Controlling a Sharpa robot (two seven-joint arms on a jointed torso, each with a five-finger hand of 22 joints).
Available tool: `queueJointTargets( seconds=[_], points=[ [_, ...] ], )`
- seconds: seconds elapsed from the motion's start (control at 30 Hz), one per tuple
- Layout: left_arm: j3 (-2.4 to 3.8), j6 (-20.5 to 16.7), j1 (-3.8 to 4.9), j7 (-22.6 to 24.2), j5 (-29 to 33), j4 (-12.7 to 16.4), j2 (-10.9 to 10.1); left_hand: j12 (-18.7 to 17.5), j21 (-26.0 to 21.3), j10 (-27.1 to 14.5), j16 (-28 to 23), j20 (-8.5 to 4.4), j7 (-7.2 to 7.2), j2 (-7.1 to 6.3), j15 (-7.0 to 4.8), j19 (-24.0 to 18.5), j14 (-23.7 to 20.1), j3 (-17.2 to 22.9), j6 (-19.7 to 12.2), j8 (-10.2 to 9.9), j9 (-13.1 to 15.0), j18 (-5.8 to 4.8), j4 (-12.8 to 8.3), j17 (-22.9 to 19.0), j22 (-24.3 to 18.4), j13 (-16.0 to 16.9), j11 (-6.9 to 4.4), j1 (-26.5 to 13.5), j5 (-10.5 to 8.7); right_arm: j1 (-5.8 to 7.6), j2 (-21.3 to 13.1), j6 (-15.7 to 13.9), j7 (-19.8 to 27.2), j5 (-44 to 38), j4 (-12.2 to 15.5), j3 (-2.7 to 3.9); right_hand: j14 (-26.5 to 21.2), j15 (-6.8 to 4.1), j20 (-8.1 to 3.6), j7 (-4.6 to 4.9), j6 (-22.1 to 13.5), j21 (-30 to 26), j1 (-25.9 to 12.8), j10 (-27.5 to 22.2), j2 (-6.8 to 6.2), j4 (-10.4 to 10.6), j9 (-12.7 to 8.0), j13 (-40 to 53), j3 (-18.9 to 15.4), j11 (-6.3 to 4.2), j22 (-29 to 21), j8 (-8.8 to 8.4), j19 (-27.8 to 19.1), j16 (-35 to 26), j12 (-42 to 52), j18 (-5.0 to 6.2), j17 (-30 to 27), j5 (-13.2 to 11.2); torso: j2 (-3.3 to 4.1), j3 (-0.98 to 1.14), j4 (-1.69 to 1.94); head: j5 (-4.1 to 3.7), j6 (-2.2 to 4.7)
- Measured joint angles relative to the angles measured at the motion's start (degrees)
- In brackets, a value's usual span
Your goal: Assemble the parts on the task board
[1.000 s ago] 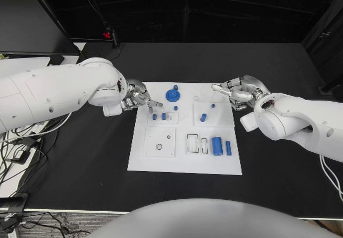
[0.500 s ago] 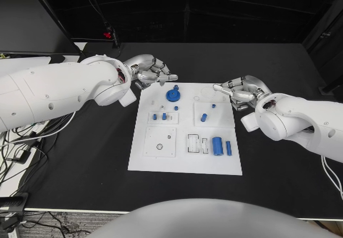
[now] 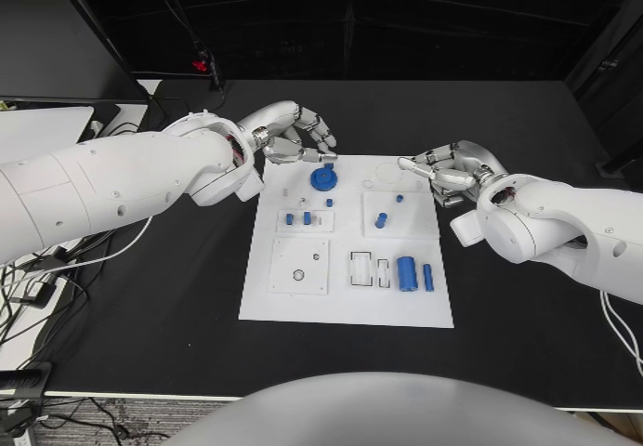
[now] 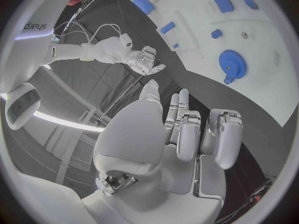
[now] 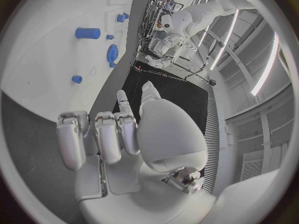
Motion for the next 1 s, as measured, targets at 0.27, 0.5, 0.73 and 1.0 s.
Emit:
queueJointTargets(
  seconds=[0.27,0.5,0.73,1.0],
  points=[
    [0.01,-2.8,-1.43,3.1,-15.1,-2.4,1.6,-6.4,0.0,5.6,0.0,-0.43,-0.58,-2.18,-0.43,0.0,0.0,4.9,8.0,-8.6,-5.1,0.00,0.4,0.0,0.0,-11.6,-0.41,6.2,-8.02,-0.04,0.0,-0.1,0.6,0.0,0.0,0.00,0.0,0.00,0.00,0.00,0.0,0.0,0.0,0.0,0.00,0.0,0.0,0.0,0.0,0.00,0.0,0.00,0.0,0.0,0.0,0.00,0.0,0.0,0.00,0.00,0.01,0.03,0.00],
    [0.01,-4.1,-2.62,4.9,-28.8,-3.7,2.7,-8.8,0.0,9.7,0.0,-0.85,-1.10,-2.24,-0.85,0.0,0.0,7.8,11.8,-12.3,-6.8,0.01,0.4,0.0,0.0,-16.6,-0.95,7.9,-14.01,-0.08,0.1,-0.2,1.3,0.0,0.0,0.00,0.0,0.00,0.00,0.00,0.0,0.0,0.0,0.0,0.00,0.0,0.0,0.0,0.0,0.00,0.0,0.00,0.0,0.0,0.0,0.00,0.0,0.0,0.03,0.00,0.01,0.08,0.00],
    [0.00,-4.4,-3.12,5.5,-34.9,-4.3,3.6,-10.7,0.0,11.4,0.0,-1.06,-1.21,-2.50,-1.05,-0.2,0.2,9.2,13.2,-14.5,-7.6,0.01,0.2,0.0,0.0,-19.6,-1.15,9.0,-16.10,-0.10,0.1,-0.2,1.6,0.0,-0.1,0.00,0.0,0.00,0.00,0.00,0.0,0.0,0.0,0.0,0.00,0.0,0.0,0.0,0.0,0.00,0.0,0.00,0.0,0.0,0.0,0.00,0.0,0.0,0.04,0.00,0.02,-0.13,0.15],
    [0.00,-4.7,-3.30,5.4,-37.9,-5.1,4.6,-12.4,0.0,11.0,0.0,-1.06,-1.00,-2.48,-1.05,-0.2,0.2,10.9,13.8,-16.2,-8.2,0.01,0.3,0.0,0.0,-20.8,-0.83,10.7,-16.74,-0.12,0.1,-0.3,1.8,0.0,-0.1,0.00,0.0,0.00,0.00,0.00,0.0,0.0,0.0,0.0,0.00,0.0,0.0,0.0,0.0,0.00,0.0,0.00,0.0,0.0,0.0,0.00,0.0,0.0,0.03,0.01,0.02,-0.15,0.76]
  ],
)
